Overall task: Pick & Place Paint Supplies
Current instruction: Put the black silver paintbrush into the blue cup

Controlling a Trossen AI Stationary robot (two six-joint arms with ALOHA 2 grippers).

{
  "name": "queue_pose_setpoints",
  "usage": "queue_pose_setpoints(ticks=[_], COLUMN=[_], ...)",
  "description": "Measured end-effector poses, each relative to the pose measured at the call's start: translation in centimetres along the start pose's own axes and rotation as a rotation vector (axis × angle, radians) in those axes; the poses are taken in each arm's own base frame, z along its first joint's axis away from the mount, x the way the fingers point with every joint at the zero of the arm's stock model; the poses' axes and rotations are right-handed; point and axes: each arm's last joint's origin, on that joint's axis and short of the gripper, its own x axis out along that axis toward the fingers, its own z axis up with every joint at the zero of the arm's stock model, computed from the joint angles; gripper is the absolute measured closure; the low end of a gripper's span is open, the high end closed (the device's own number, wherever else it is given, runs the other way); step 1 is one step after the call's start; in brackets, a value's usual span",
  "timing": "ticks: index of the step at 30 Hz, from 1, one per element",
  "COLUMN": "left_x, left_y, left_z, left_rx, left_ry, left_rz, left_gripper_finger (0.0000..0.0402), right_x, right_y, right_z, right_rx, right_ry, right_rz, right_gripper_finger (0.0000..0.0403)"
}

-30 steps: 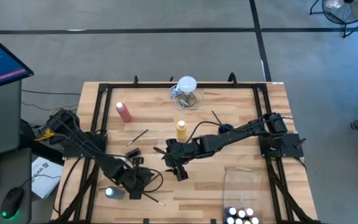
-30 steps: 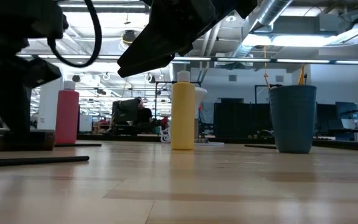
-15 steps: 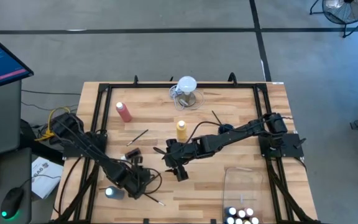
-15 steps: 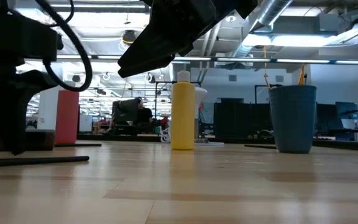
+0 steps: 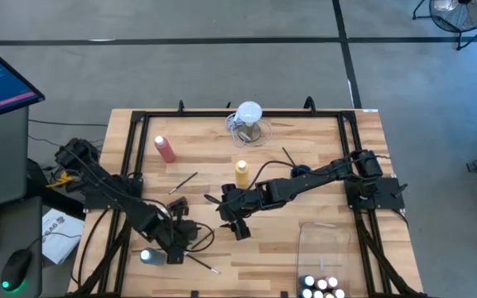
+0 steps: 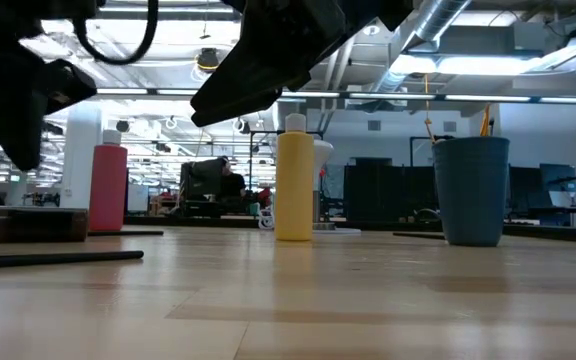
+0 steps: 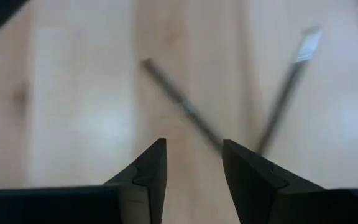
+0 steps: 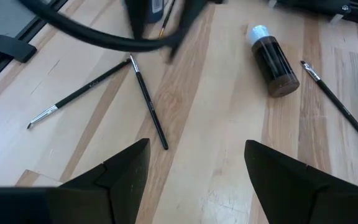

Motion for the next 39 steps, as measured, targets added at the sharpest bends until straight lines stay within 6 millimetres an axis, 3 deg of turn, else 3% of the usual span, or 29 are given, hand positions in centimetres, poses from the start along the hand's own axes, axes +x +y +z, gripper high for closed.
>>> queue_pose_setpoints(ticks=[4, 18, 33, 39], left_x=[0.4, 3.9, 4.1, 5.4], left_y=[-0.8, -1.8, -1.6, -1.9], left_z=[0.2, -0.8, -1.2, -1.9], left_rx=[-0.013, 0.016, -0.037, -0.048], left_ry=[-0.009, 0.059, 0.087, 0.122], left_rz=[-0.081, -0.037, 0.002, 0.043], left_gripper_finger=[0.0275, 0.0275, 0.0275, 0.0275], right_x=[0.0, 0.0, 0.0, 0.0], right_y=[0.0, 0.0, 0.0, 0.0], right_z=[0.0, 0.0, 0.0, 0.0], right_rx=[0.003, 0.018, 0.018, 0.018], right_ry=[0.004, 0.003, 0.003, 0.003], right_rz=[0.001, 0.003, 0.004, 0.003], right_gripper_finger=[0.0148, 0.0148, 0.0148, 0.0148])
